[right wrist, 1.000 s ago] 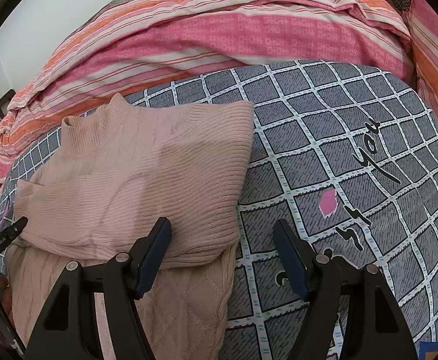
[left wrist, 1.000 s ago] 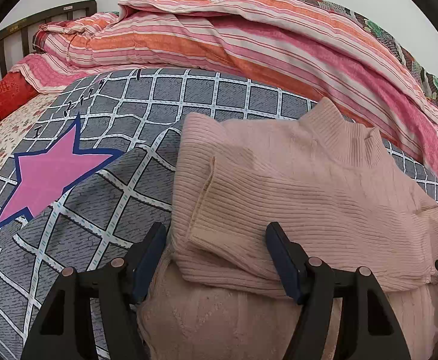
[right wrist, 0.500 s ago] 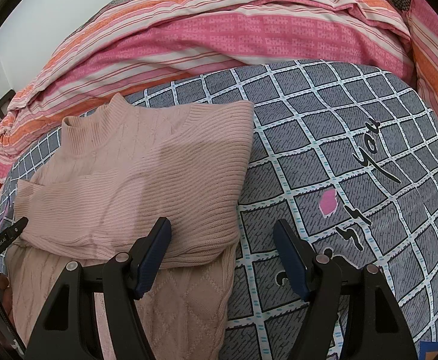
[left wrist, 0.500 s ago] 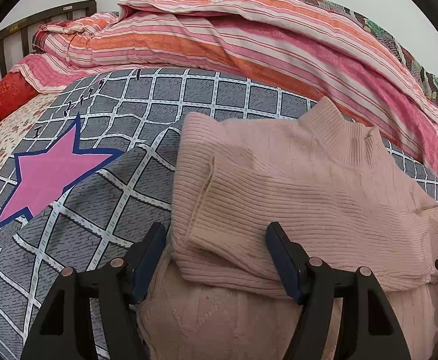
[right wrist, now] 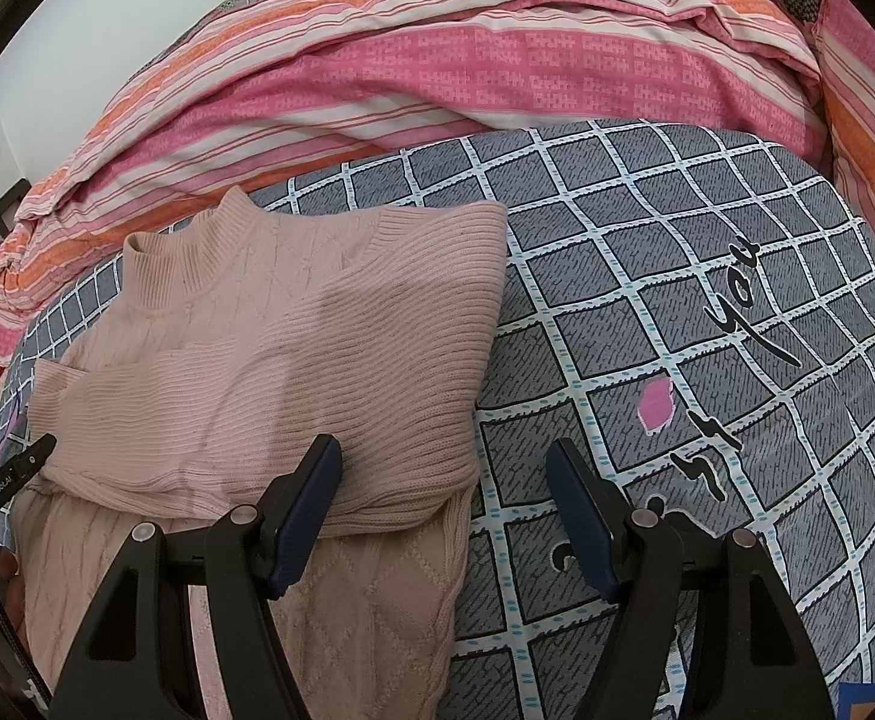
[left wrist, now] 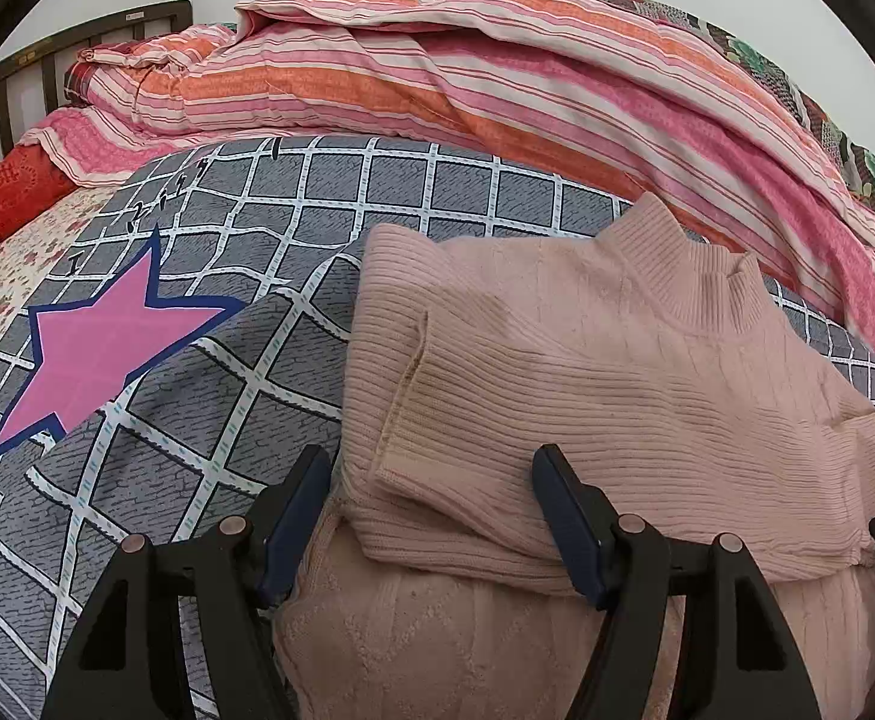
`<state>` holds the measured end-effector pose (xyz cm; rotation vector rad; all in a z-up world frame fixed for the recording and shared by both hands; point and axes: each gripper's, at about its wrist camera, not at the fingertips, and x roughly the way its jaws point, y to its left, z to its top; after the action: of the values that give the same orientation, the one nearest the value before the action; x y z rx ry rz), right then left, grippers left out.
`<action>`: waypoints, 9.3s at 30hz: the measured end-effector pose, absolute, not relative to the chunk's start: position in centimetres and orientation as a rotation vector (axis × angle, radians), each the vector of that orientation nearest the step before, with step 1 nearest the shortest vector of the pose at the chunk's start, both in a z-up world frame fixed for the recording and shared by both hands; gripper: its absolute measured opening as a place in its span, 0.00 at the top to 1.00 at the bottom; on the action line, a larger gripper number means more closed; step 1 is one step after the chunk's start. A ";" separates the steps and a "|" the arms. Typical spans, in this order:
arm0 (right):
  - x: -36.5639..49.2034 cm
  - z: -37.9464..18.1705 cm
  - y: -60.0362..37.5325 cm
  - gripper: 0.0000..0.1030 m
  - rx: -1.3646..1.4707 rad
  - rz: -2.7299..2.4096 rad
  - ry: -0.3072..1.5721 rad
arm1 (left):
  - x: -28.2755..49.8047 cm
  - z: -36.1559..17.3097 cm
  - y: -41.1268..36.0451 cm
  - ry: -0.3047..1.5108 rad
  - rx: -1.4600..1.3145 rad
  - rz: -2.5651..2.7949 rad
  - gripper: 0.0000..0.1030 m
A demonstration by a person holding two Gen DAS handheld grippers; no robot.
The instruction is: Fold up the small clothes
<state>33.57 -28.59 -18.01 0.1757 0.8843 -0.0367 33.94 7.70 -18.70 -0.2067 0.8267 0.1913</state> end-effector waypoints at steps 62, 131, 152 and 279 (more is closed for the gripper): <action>33.5 -18.1 -28.6 0.32 0.171 -0.036 0.884 | 33.3 -18.9 7.1 0.828 -0.177 0.202 0.31; 14.8 -17.6 -25.3 0.32 0.057 0.008 0.739 | 16.2 -19.1 9.9 0.749 -0.308 -0.243 0.28; 6.5 -20.3 -24.7 0.53 0.101 0.127 0.871 | 8.8 -22.0 10.9 0.851 -0.420 -0.335 0.44; 30.2 -18.2 -26.3 0.49 0.550 0.106 0.926 | 29.4 -20.4 11.7 0.772 -0.690 -0.191 0.47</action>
<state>30.21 -26.31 -18.21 0.5496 0.9263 0.1059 29.43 11.71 -20.36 -0.6896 0.7725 -0.1910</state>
